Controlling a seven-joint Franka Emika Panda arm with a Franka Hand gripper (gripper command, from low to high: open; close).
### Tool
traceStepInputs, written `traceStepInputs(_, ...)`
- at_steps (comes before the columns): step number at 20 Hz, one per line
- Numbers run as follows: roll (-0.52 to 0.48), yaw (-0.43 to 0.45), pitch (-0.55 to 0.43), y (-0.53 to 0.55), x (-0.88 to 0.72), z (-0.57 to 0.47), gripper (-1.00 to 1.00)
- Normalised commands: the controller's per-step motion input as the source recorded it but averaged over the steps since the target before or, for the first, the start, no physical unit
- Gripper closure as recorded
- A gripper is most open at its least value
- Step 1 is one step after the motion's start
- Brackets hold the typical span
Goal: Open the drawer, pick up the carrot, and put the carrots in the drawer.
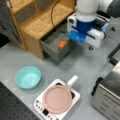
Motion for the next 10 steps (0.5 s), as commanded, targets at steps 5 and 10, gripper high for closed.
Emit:
traceStepInputs(5, -0.093, 0.135, -0.01, -0.24, 0.0, 0.03, -1.0)
traceStepInputs(10, -0.109, 0.156, 0.02, -0.24, 0.02, 0.07, -1.0)
